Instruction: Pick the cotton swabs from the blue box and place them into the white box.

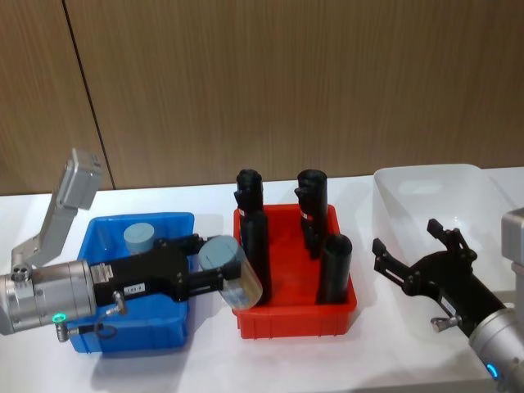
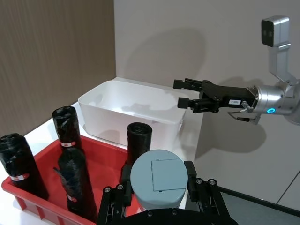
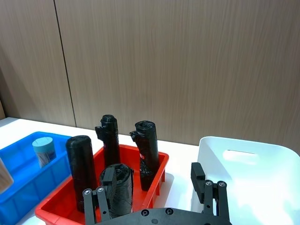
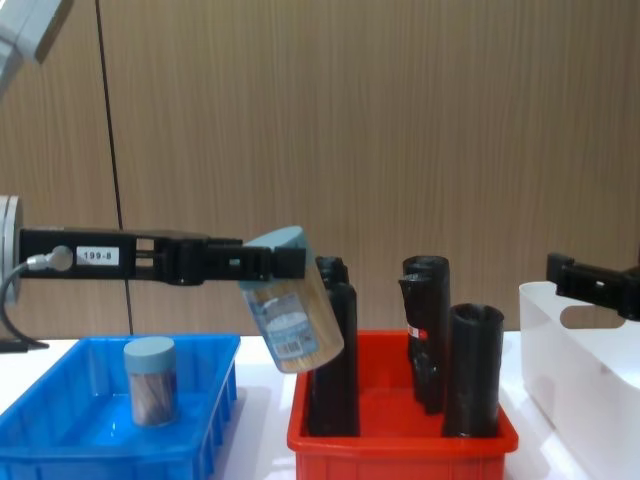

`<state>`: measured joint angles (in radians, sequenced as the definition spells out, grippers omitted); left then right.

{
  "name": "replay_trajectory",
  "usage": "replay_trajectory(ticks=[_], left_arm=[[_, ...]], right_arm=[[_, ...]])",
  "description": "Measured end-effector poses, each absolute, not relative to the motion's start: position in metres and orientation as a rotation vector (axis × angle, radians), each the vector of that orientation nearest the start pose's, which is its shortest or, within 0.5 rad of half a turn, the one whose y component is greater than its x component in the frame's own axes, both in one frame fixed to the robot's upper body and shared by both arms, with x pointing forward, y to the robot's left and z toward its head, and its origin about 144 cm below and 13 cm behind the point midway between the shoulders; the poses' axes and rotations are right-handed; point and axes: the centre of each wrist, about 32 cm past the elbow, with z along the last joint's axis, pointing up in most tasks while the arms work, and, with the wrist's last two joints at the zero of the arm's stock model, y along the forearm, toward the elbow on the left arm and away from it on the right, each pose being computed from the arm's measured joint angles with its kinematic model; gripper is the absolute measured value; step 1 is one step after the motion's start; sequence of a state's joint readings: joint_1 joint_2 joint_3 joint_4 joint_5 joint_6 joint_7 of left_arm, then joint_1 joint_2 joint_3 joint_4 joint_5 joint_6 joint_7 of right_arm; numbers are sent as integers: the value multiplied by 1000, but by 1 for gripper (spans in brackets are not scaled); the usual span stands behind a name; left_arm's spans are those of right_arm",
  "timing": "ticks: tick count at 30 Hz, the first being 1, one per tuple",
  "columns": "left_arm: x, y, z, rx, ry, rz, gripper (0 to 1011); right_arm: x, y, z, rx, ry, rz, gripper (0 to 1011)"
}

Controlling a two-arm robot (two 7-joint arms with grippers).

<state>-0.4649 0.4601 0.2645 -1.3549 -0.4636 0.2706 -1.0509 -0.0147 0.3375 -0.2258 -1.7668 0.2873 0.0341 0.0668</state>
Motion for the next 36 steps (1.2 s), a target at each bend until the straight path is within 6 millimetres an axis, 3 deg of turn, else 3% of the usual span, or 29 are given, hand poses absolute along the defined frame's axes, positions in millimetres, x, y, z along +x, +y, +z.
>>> replay_trajectory(ticks=[19, 36], left_arm=[[565, 316, 1247, 103, 92, 355, 665], [564, 316, 1246, 103, 92, 346, 665]], right_arm=[[444, -238, 1190, 24, -76, -1208, 1002], [452, -250, 1201, -15, -44, -1021, 1001]])
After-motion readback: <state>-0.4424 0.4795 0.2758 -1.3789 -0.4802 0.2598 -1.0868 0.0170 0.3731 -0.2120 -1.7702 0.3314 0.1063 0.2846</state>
